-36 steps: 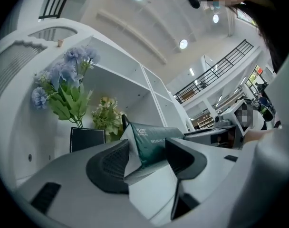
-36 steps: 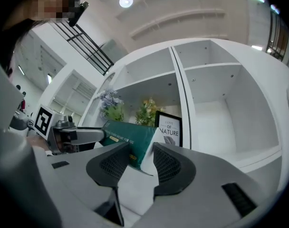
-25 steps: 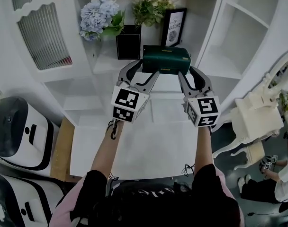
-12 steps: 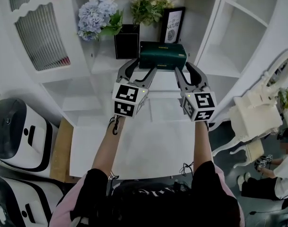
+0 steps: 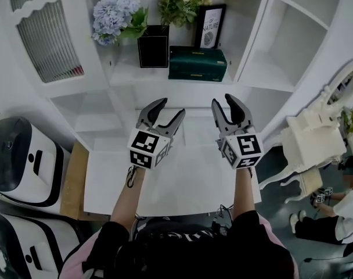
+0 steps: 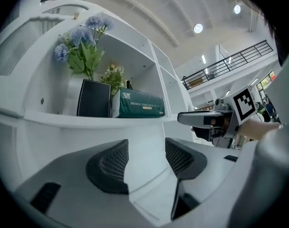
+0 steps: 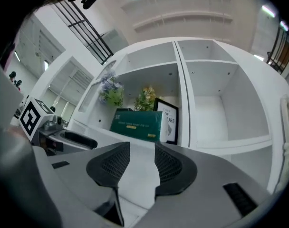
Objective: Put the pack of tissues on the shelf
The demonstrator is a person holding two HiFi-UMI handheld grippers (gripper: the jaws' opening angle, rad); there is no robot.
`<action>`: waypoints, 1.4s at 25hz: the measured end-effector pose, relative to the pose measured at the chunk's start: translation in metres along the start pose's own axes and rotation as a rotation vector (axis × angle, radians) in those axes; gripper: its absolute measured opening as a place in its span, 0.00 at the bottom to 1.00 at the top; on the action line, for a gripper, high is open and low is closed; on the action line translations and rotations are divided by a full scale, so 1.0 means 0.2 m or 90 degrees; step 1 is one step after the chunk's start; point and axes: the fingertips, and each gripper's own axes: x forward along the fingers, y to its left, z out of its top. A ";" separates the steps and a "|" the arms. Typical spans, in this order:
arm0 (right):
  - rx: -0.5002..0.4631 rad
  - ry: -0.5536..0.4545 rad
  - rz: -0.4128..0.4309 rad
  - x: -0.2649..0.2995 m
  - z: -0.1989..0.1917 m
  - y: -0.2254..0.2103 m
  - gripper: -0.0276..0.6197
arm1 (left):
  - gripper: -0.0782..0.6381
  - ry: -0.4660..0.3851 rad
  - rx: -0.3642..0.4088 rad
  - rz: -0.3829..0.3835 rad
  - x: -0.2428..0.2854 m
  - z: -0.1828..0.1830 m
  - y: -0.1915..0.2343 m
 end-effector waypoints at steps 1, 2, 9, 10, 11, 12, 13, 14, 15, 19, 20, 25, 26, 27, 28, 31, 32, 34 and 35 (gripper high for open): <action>0.007 0.010 0.006 -0.02 -0.04 0.03 0.32 | 0.46 0.008 -0.008 -0.005 -0.03 -0.04 -0.03; 0.014 0.021 0.012 -0.03 -0.09 0.06 0.32 | 0.46 0.015 -0.019 -0.012 -0.05 -0.08 -0.06; 0.060 0.095 0.066 -0.17 -0.40 0.30 0.32 | 0.46 0.092 -0.063 -0.053 -0.27 -0.40 -0.30; 0.067 0.106 0.074 -0.19 -0.44 0.33 0.32 | 0.46 0.102 -0.069 -0.057 -0.30 -0.44 -0.33; 0.075 0.117 0.081 -0.23 -0.48 0.36 0.32 | 0.46 0.110 -0.076 -0.060 -0.34 -0.47 -0.36; 0.083 0.127 0.087 -0.26 -0.51 0.39 0.32 | 0.46 0.117 -0.083 -0.061 -0.37 -0.50 -0.39; 0.090 0.136 0.092 -0.29 -0.54 0.41 0.32 | 0.46 0.124 -0.088 -0.062 -0.40 -0.53 -0.41; 0.099 0.143 0.096 -0.32 -0.57 0.44 0.32 | 0.46 0.132 -0.092 -0.061 -0.43 -0.55 -0.43; 0.107 0.150 0.100 -0.35 -0.60 0.46 0.32 | 0.46 0.139 -0.094 -0.059 -0.46 -0.57 -0.44; 0.130 0.178 0.116 -0.48 -0.70 0.54 0.32 | 0.46 0.163 -0.103 -0.050 -0.57 -0.64 -0.53; 0.135 0.183 0.120 -0.52 -0.72 0.56 0.32 | 0.46 0.166 -0.106 -0.047 -0.59 -0.65 -0.55; 0.166 0.199 0.145 -0.70 -0.79 0.64 0.32 | 0.44 0.182 -0.125 -0.026 -0.72 -0.70 -0.69; 0.171 0.202 0.151 -0.74 -0.80 0.66 0.32 | 0.44 0.186 -0.127 -0.021 -0.75 -0.71 -0.72; 0.176 0.205 0.159 -0.77 -0.81 0.68 0.32 | 0.44 0.190 -0.129 -0.014 -0.78 -0.72 -0.74; 0.180 0.208 0.168 -0.81 -0.82 0.70 0.32 | 0.43 0.193 -0.133 -0.005 -0.81 -0.73 -0.77; 0.188 0.220 0.196 -0.92 -0.87 0.76 0.31 | 0.43 0.206 -0.145 0.029 -0.92 -0.76 -0.83; 0.190 0.226 0.205 -0.95 -0.88 0.78 0.30 | 0.43 0.210 -0.150 0.041 -0.96 -0.78 -0.84; 0.194 0.236 0.218 -1.00 -0.92 0.83 0.30 | 0.42 0.217 -0.160 0.063 -1.03 -0.79 -0.86; 0.197 0.239 0.224 -1.03 -0.93 0.85 0.29 | 0.42 0.219 -0.165 0.071 -1.06 -0.80 -0.87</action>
